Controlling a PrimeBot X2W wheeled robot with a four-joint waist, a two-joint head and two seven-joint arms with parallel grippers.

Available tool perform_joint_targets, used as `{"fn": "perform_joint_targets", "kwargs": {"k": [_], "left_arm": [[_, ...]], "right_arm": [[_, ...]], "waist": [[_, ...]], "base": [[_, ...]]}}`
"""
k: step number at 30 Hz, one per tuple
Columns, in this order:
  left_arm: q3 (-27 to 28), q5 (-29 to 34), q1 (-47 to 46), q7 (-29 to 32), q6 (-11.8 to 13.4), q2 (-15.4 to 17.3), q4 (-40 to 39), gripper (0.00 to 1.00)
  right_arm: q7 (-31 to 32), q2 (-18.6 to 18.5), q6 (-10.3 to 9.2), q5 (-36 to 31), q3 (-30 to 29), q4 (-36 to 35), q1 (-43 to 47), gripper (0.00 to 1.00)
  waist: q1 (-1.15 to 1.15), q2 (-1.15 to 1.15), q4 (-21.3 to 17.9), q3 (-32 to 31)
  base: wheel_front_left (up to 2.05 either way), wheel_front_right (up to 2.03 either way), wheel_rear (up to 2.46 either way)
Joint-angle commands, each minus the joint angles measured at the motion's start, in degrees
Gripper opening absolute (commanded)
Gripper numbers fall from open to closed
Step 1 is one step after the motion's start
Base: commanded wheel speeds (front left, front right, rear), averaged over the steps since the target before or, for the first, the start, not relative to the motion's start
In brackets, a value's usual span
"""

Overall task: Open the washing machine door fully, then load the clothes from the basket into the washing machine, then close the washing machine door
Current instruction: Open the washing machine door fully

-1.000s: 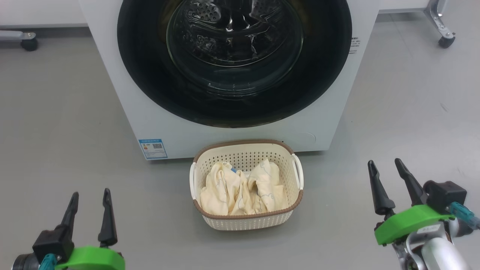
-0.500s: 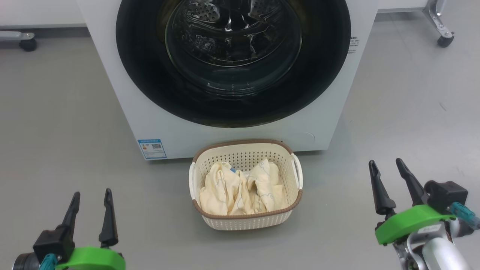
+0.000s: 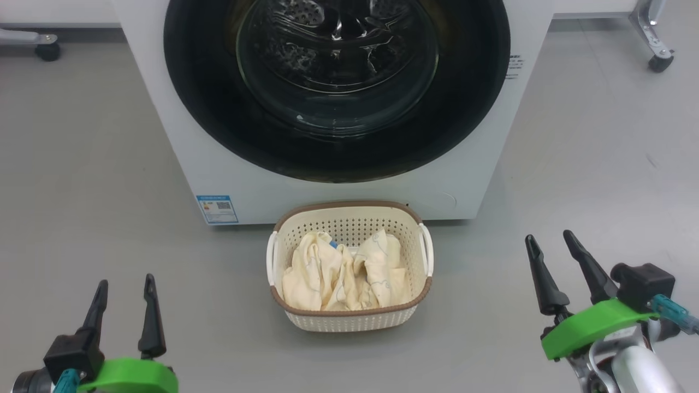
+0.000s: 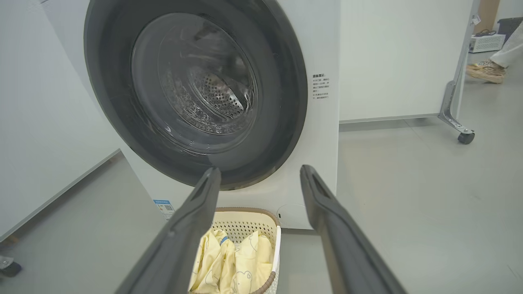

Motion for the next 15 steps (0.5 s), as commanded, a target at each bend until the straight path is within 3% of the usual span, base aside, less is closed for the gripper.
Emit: {"fn": "perform_joint_targets", "kwargs": {"k": [1, 15], "left_arm": [[1.74, -0.16, -3.22, -0.8, -0.07, 0.88, -1.93, 1.0], [2.56, -0.75, -3.72, -0.8, -0.15, -0.02, -3.48, 1.0]], "right_arm": [[-0.8, -1.06, -0.19, -0.72, 0.52, -1.66, -2.17, 1.0], [-0.8, -1.06, -0.19, -0.57, 0.22, -1.71, -2.8, 1.0]], "waist": [[0.0, 0.0, 0.01, 0.12], [0.0, 0.0, 0.03, 1.18]], "base": [[1.23, 1.23, -2.46], [1.16, 1.16, -2.33]]}}
